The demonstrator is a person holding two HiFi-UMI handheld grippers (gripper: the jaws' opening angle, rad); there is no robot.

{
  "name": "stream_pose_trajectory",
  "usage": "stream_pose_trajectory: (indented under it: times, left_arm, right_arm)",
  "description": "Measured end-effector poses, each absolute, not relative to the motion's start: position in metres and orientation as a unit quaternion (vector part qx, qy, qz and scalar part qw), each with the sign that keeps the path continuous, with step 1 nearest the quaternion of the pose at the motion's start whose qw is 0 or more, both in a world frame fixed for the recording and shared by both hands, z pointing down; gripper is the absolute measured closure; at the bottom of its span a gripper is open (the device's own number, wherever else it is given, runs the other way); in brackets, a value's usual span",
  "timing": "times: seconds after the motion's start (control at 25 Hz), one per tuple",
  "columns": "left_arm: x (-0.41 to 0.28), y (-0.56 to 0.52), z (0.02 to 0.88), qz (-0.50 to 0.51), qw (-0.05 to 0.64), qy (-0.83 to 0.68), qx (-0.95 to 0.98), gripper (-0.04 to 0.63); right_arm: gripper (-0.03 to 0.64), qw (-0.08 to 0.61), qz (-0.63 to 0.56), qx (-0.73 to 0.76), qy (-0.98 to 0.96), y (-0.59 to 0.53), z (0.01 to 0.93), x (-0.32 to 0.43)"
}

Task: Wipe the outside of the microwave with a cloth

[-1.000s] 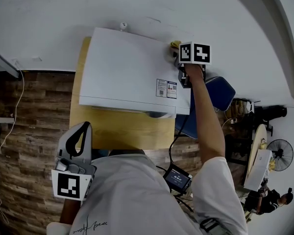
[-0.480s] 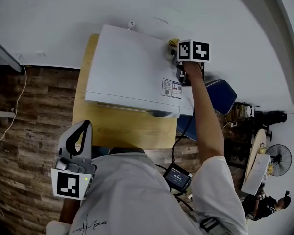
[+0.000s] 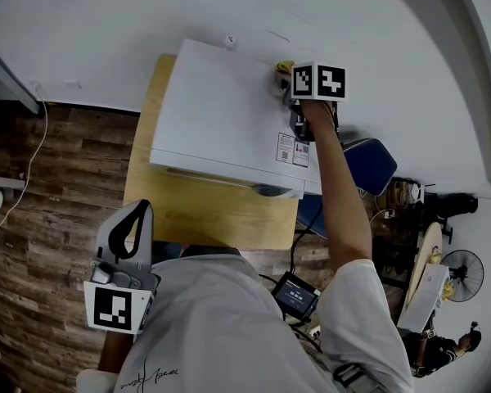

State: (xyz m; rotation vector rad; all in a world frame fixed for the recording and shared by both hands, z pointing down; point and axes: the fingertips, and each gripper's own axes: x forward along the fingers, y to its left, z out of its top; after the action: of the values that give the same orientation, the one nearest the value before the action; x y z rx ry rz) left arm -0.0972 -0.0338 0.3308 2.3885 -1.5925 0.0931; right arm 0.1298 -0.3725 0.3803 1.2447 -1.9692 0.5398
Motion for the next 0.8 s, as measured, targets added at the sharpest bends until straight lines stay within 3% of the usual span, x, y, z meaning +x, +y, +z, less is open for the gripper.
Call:
stream_pose_trajectory:
  times: [0.8]
  left_arm:
    - [-0.134,-0.022,0.334,0.021,0.146,-0.598,0.788,0.604]
  right_arm:
    - [0.501,0.365,0.19,0.407,-0.815,-0.373,0.383,0.004]
